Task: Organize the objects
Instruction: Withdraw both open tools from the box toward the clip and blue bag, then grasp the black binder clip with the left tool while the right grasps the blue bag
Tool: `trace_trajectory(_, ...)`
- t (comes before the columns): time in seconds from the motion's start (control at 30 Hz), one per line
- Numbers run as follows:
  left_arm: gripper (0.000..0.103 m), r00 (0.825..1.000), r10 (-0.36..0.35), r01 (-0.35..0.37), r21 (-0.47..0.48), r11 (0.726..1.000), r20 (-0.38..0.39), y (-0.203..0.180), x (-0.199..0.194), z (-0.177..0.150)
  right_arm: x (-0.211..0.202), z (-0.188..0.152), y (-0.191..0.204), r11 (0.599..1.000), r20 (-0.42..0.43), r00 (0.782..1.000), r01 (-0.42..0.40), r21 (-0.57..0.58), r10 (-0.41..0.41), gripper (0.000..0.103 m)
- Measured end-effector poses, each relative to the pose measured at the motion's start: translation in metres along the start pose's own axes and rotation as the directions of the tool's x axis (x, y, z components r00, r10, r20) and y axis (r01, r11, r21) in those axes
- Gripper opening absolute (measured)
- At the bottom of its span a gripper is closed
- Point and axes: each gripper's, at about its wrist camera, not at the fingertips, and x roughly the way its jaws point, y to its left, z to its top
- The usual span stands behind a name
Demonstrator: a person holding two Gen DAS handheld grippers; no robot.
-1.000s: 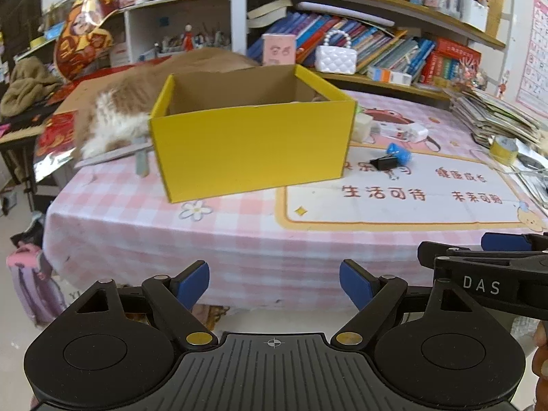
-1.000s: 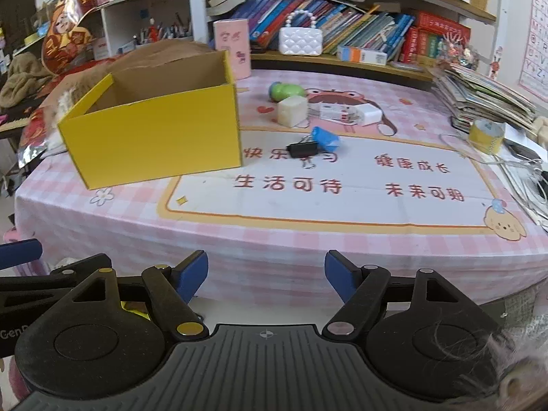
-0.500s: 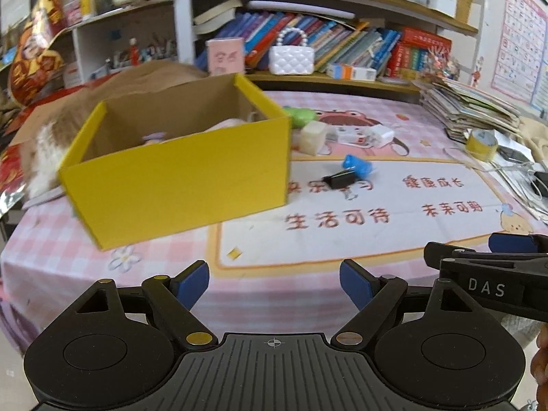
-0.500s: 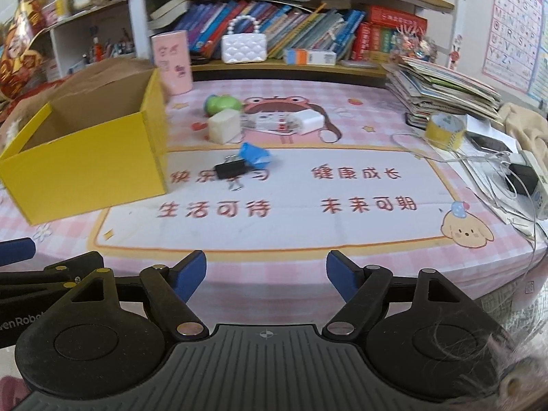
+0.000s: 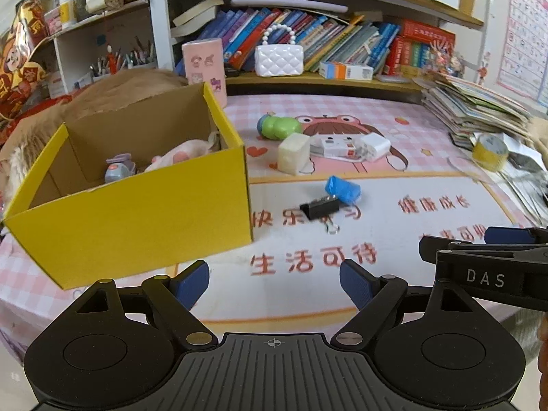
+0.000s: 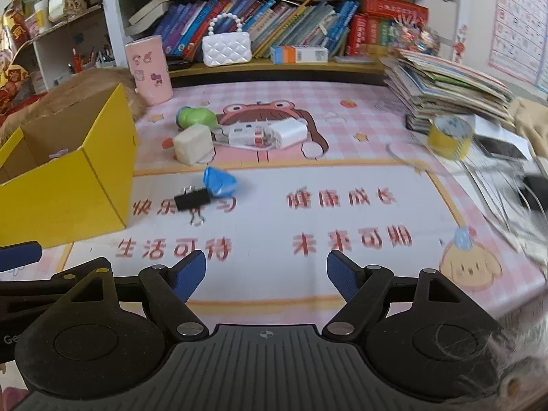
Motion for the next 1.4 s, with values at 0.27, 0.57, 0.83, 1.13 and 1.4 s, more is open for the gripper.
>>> trace_trajectory(0.27, 0.086, 1.0, 0.023, -0.023, -0.033, 0.999, 0.005, -0.023, 0.023, 0.022, 0.025, 0.031, -0.031, 0.999, 0.002, 0.999, -0.052, -0.002, 0.052, 0.076)
trace_trajectory(0.57, 0.084, 0.998, 0.069, -0.068, -0.087, 0.994, 0.007, -0.045, 0.041, 0.041, 0.047, 0.061, -0.059, 0.992, 0.028, 0.992, -0.12, -0.03, 0.12, 0.074)
trace_trajectory(0.83, 0.064, 0.996, 0.092, -0.094, -0.101, 0.991, -0.022, -0.057, 0.062, 0.046, 0.074, 0.078, -0.076, 0.98, 0.014, 0.981, -0.194, -0.034, 0.195, 0.07)
trace_trajectory(1.13, 0.057, 0.992, 0.105, -0.115, -0.166, 0.979, -0.068, -0.063, 0.095, 0.052, 0.097, 0.091, -0.08, 0.974, -0.026, 0.974, -0.224, -0.039, 0.223, 0.068)
trace_trajectory(1.4, 0.041, 0.978, 0.159, -0.18, -0.156, 0.971, -0.138, -0.067, 0.125, 0.057, 0.104, 0.1, -0.081, 0.968, -0.032, 0.97, -0.243, -0.062, 0.242, 0.068)
